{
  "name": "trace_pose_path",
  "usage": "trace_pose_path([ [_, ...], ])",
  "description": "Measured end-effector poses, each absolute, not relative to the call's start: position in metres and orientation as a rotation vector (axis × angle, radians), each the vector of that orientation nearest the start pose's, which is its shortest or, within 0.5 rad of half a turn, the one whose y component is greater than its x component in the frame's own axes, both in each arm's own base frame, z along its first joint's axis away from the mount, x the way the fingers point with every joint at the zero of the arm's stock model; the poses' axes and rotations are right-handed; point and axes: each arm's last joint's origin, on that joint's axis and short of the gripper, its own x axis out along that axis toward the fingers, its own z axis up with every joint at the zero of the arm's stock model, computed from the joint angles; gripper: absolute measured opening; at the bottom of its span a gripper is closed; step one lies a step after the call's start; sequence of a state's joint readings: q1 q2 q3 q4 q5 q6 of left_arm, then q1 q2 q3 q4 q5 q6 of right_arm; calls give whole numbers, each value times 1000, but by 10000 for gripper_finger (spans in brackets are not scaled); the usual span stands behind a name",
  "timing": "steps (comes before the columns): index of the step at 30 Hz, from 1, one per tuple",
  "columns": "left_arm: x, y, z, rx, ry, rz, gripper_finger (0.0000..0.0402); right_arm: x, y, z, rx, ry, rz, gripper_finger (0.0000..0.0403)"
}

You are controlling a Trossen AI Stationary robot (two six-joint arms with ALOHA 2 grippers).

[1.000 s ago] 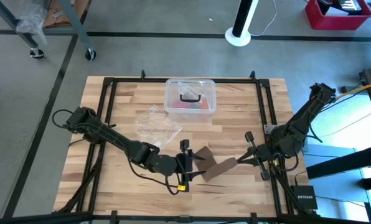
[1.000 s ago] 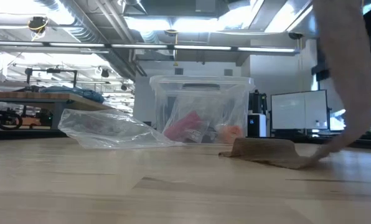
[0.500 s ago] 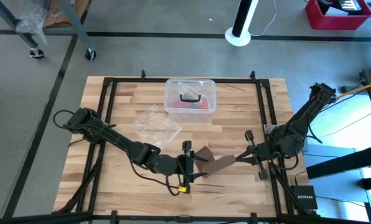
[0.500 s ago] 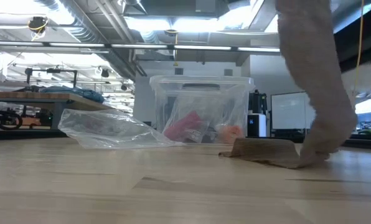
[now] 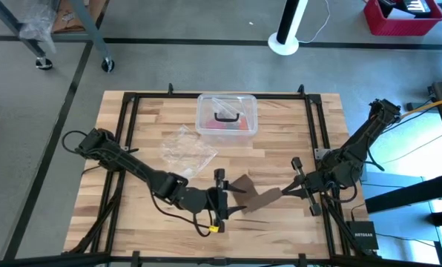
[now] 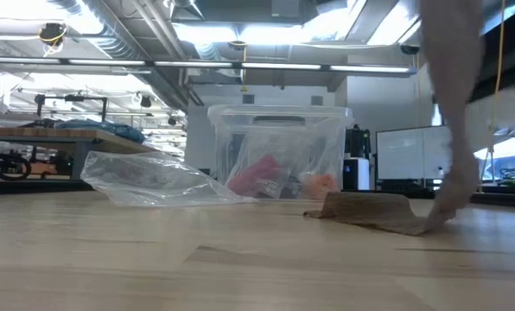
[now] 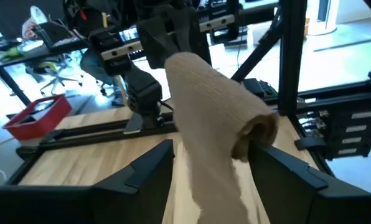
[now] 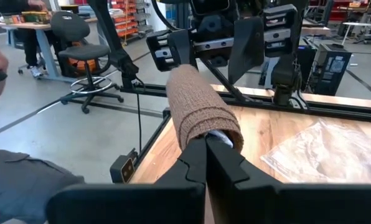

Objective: Roll bandage
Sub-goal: Roll the brown bandage

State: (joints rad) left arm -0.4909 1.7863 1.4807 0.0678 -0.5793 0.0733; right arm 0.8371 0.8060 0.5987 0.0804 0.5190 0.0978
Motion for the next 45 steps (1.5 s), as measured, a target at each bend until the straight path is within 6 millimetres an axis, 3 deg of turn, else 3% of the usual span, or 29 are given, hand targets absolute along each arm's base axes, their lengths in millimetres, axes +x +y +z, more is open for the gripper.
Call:
trace_pose_path([
  [14, 377, -180, 323, 181, 209, 95, 198, 133, 125, 291, 18, 109, 293, 2],
  [33, 380, -178, 325, 155, 179, 100, 198, 150, 142, 283, -16, 74, 234, 2],
  [42, 380, -174, 318, 176, 227, 218, 198, 151, 143, 281, -25, 82, 217, 2],
  [45, 380, -172, 318, 185, 225, 252, 180, 151, 143, 281, -27, 86, 231, 2],
])
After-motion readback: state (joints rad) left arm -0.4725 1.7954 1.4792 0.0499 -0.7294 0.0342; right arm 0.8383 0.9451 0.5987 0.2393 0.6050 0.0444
